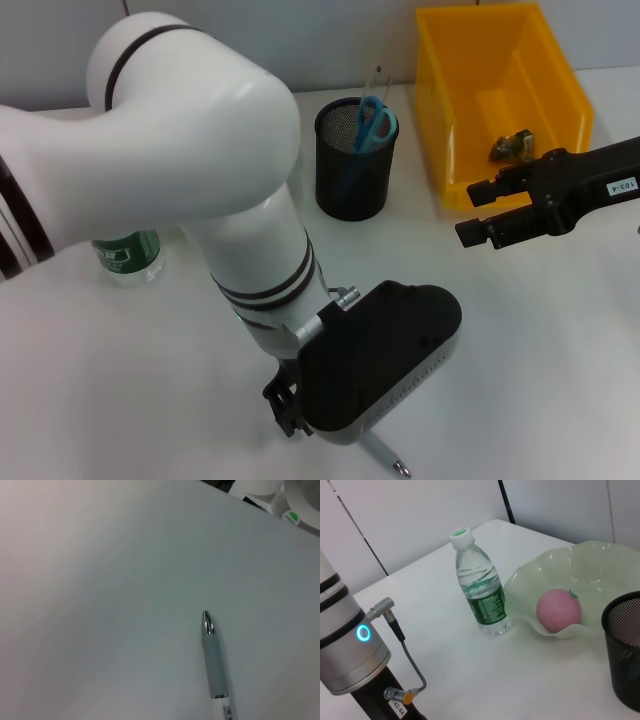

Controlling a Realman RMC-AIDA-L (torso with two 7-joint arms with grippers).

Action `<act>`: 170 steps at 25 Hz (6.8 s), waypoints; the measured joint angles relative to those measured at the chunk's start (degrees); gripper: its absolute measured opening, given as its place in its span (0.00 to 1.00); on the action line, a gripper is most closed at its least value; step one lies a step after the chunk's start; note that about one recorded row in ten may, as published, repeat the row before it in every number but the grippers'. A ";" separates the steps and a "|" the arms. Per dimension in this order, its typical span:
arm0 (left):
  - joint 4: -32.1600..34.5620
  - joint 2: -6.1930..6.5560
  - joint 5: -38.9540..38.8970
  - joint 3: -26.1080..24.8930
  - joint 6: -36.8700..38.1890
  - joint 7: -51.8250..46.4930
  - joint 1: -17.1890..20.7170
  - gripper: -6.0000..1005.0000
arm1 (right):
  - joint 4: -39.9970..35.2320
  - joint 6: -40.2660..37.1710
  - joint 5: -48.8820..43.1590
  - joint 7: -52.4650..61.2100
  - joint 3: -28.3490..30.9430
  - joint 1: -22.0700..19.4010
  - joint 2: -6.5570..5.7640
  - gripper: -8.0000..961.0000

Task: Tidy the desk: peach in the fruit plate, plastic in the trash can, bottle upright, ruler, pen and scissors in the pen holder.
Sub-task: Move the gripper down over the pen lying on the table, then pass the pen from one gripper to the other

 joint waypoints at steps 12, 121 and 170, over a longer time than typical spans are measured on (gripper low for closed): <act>0.05 0.01 -1.29 1.50 -0.99 -0.15 0.17 0.71 | 0.00 1.42 0.00 -0.17 -1.20 0.22 -0.19 0.80; -33.72 -0.03 -116.52 -22.51 12.71 16.82 28.66 0.15 | 7.53 -1.31 29.90 -36.91 2.91 -11.77 5.39 0.80; -32.54 0.00 -157.48 6.37 7.08 12.85 28.18 0.14 | 50.45 2.75 49.75 -115.86 3.70 8.58 7.63 0.80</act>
